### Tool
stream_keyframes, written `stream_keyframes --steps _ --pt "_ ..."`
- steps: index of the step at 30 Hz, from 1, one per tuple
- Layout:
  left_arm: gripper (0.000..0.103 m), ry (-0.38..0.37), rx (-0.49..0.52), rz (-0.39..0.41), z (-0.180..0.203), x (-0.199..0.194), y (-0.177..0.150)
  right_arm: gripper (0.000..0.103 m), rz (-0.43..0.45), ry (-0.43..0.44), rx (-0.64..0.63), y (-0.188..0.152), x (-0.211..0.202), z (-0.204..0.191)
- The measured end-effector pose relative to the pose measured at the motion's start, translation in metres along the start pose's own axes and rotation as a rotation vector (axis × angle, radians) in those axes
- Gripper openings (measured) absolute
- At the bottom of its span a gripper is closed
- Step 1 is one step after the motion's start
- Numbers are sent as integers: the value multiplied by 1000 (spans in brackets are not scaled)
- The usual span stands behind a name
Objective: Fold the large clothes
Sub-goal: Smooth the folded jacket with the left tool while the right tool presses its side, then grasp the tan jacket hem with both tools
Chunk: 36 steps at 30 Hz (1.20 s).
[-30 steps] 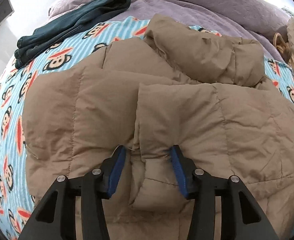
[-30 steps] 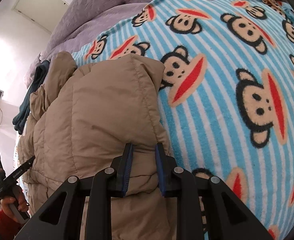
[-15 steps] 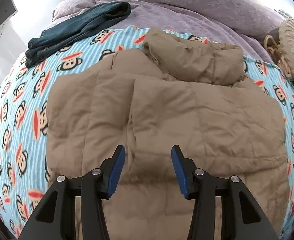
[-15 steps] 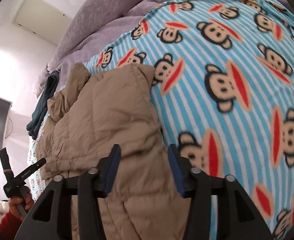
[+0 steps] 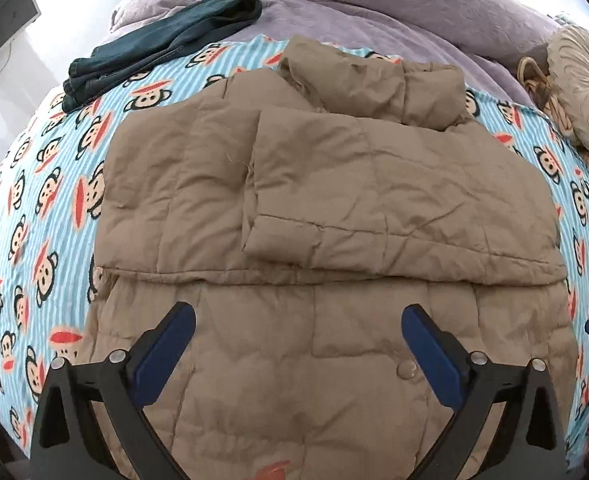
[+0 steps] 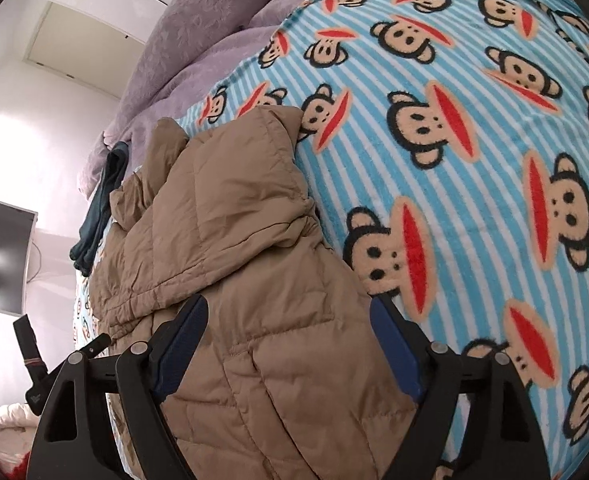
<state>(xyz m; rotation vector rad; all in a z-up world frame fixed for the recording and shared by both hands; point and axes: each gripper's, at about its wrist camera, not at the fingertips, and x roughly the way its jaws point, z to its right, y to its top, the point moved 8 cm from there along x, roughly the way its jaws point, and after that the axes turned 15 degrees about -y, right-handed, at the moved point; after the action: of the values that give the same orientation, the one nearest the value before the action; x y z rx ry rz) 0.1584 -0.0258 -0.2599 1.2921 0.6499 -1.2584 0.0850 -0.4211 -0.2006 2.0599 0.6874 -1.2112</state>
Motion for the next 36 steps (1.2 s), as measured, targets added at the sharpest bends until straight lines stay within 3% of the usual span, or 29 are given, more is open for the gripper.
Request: stream_keyframes --steps 11,22,29,36 --pt "103 -25 -5 -15 -10 -20 -37 89 7 -7 -4 -29 -12 -8" --pt "103 -69 42 0 -43 -68 -84 90 60 -60 24 -95 -48 -27" --pt "103 -90 20 -21 -78 -89 -117 90 74 -65 61 -139 -63 -34" --pt "103 -118 -41 -38 -111 -101 -149 90 6 -68 157 -176 -74 -21"
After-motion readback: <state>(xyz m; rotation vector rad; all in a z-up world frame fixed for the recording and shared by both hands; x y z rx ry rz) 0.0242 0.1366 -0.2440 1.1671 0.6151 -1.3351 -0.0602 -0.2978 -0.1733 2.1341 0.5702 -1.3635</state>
